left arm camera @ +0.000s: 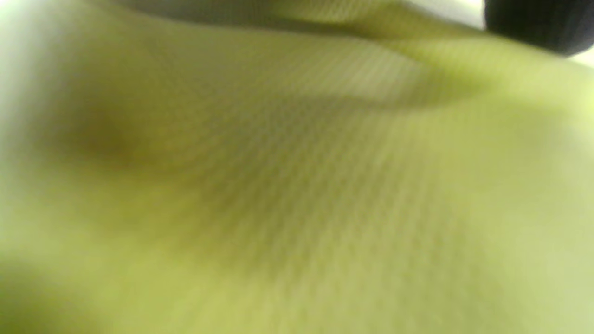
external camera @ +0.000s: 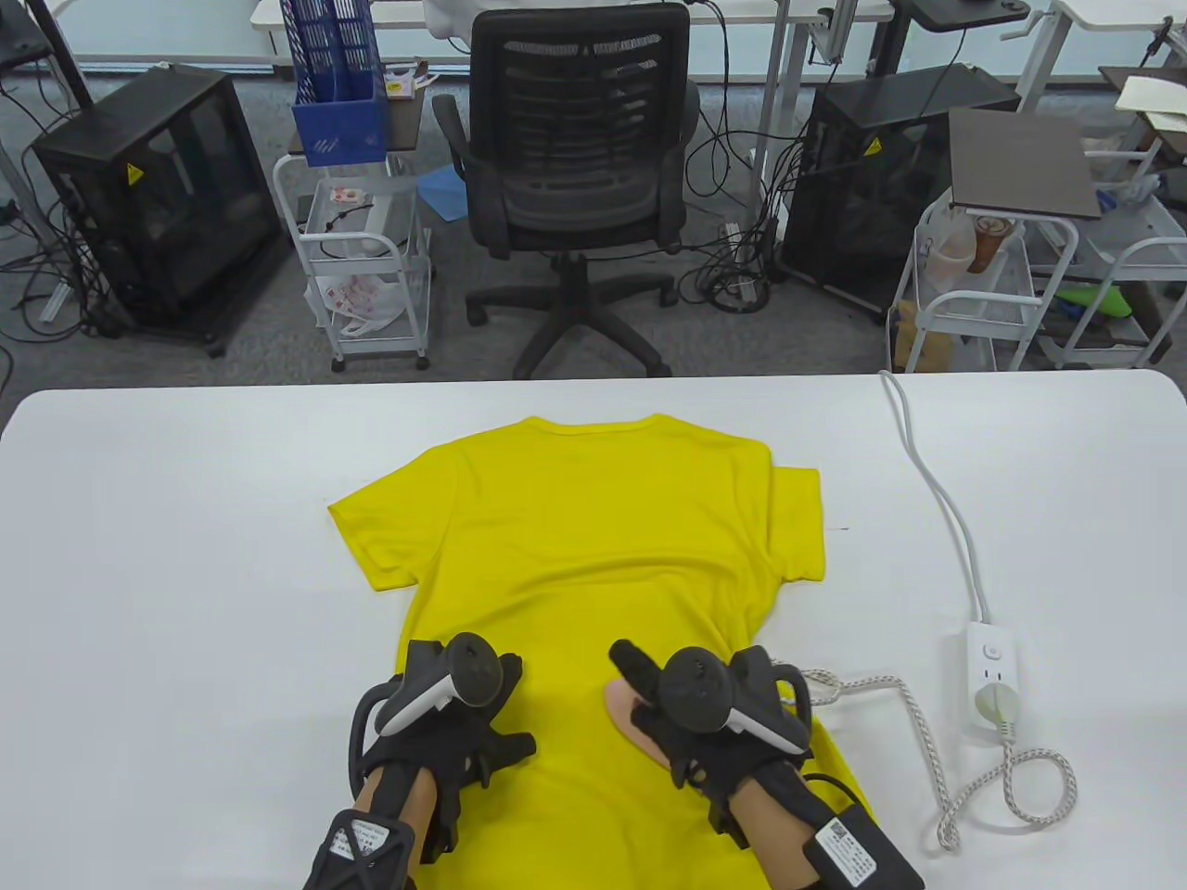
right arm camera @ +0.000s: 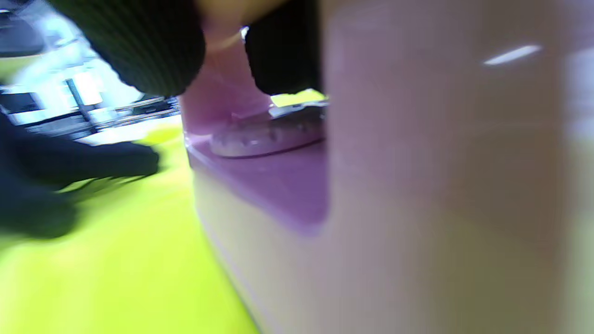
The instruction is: Iron t-shirt with electric iron on table
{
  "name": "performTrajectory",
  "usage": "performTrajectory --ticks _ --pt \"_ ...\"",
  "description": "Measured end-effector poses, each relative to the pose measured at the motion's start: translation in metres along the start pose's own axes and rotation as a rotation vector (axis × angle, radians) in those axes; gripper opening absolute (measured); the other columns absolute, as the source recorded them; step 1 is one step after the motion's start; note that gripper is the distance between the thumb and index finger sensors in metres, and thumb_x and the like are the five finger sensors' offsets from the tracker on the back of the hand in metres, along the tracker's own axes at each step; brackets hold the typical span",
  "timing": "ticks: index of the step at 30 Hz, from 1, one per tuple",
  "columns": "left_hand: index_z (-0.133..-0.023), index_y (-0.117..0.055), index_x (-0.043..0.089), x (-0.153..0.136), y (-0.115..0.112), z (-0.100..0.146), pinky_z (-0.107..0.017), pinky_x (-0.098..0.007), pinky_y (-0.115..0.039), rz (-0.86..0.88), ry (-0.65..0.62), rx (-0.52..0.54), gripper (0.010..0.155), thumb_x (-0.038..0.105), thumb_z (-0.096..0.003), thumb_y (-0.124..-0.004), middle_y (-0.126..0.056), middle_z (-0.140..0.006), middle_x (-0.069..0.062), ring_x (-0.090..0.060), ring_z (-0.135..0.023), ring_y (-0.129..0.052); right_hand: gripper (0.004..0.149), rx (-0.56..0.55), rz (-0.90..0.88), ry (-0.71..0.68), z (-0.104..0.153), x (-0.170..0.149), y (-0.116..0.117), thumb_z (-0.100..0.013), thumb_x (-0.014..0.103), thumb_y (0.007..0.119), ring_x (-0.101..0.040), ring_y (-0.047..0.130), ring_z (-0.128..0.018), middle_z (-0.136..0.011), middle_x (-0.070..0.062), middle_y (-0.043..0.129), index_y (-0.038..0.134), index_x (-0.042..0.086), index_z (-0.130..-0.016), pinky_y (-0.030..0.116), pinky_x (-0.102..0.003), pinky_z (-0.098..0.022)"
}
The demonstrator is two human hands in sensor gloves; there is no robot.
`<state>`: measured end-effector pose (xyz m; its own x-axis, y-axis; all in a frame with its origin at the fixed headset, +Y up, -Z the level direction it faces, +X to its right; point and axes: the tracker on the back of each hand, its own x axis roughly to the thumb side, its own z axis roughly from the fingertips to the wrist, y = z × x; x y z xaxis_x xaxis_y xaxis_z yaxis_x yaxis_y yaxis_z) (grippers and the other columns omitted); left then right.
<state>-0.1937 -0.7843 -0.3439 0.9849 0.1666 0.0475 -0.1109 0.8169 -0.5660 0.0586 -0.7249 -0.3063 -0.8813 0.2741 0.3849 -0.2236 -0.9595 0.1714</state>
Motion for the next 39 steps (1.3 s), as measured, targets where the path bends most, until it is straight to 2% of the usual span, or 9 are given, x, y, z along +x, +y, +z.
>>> performTrajectory --ticks 3,5,11,15,20,24,28,31,39 --pt "-0.106 -0.022 0.051 0.0 0.0 0.0 -0.076 -0.07 -0.023 0.001 -0.001 0.0 0.089 0.072 -0.0373 -0.074 -0.006 -0.116 0.003 -0.041 -0.11 -0.004 0.065 -0.004 0.066 -0.063 0.003 0.024 0.006 -0.043 0.049 0.082 -0.022 0.096 -0.034 -0.072 -0.008 0.086 0.047 0.054 -0.098 0.082 -0.046 -0.033" --pt "-0.106 -0.022 0.051 0.0 0.0 0.0 -0.076 -0.07 -0.023 0.002 0.0 -0.001 0.089 0.072 -0.0373 -0.074 -0.006 -0.116 0.003 -0.041 -0.11 -0.004 0.065 -0.033 0.124 -0.058 0.002 0.02 0.004 -0.043 0.049 0.082 -0.022 0.096 -0.034 -0.072 -0.008 0.087 0.047 0.054 -0.097 0.083 -0.046 -0.033" --pt "-0.106 -0.022 0.051 0.0 0.0 0.0 -0.076 -0.07 -0.024 -0.003 0.001 -0.001 0.089 0.072 -0.0372 -0.075 -0.006 -0.116 0.003 -0.041 -0.11 -0.004 0.066 -0.135 0.141 0.282 0.004 -0.058 -0.016 -0.043 0.049 0.082 -0.021 0.096 -0.033 -0.071 -0.008 0.087 0.046 0.052 -0.099 0.083 -0.045 -0.032" --pt "-0.106 -0.022 0.051 0.0 0.0 0.0 -0.076 -0.071 -0.023 -0.003 -0.001 -0.001 0.089 0.072 -0.0373 -0.075 -0.006 -0.116 0.003 -0.041 -0.11 -0.004 0.066 -0.159 0.037 0.386 0.014 -0.086 -0.023 -0.043 0.048 0.083 -0.021 0.095 -0.033 -0.071 -0.009 0.087 0.049 0.051 -0.1 0.082 -0.045 -0.032" --pt "-0.106 -0.022 0.051 0.0 0.0 0.0 -0.076 -0.07 -0.023 0.0 -0.001 0.0 0.089 0.072 -0.0373 -0.075 -0.006 -0.116 0.002 -0.041 -0.11 -0.004 0.065 -0.062 0.009 0.191 0.005 -0.045 -0.013 -0.044 0.048 0.083 -0.022 0.095 -0.034 -0.072 -0.009 0.086 0.049 0.051 -0.099 0.082 -0.046 -0.033" --pt "-0.106 -0.022 0.051 0.0 0.0 0.0 -0.076 -0.071 -0.023 0.002 -0.002 0.001 0.089 0.072 -0.0372 -0.075 -0.006 -0.116 0.002 -0.041 -0.11 -0.004 0.065 0.024 0.001 -0.024 0.001 0.012 0.003 -0.044 0.048 0.082 -0.022 0.095 -0.035 -0.073 -0.008 0.086 0.048 0.052 -0.099 0.082 -0.046 -0.034" --pt "-0.106 -0.022 0.052 0.0 0.0 0.0 -0.076 -0.071 -0.023 0.003 -0.003 0.001 0.089 0.072 -0.0374 -0.075 -0.006 -0.116 0.003 -0.041 -0.11 -0.004 0.066 0.012 0.068 -0.079 0.003 0.034 0.008 -0.043 0.048 0.083 -0.022 0.096 -0.035 -0.072 -0.008 0.086 0.048 0.053 -0.098 0.082 -0.046 -0.033" --pt "-0.106 -0.022 0.051 0.0 0.0 0.0 -0.075 -0.071 -0.023 0.002 -0.004 0.0 0.089 0.072 -0.0373 -0.075 -0.006 -0.116 0.002 -0.041 -0.11 -0.004 0.066 -0.051 0.131 0.008 0.001 0.016 0.002 -0.043 0.048 0.083 -0.022 0.096 -0.034 -0.071 -0.009 0.087 0.047 0.053 -0.098 0.083 -0.046 -0.033" --pt "-0.106 -0.022 0.051 -0.003 0.001 0.001 -0.076 -0.071 -0.023 0.01 0.009 0.001 0.09 0.072 -0.0368 -0.075 -0.006 -0.116 0.003 -0.041 -0.11 -0.004 0.066 -0.181 0.128 0.473 0.014 -0.088 -0.024 -0.043 0.048 0.083 -0.022 0.096 -0.033 -0.071 -0.009 0.087 0.047 0.051 -0.099 0.083 -0.046 -0.032"
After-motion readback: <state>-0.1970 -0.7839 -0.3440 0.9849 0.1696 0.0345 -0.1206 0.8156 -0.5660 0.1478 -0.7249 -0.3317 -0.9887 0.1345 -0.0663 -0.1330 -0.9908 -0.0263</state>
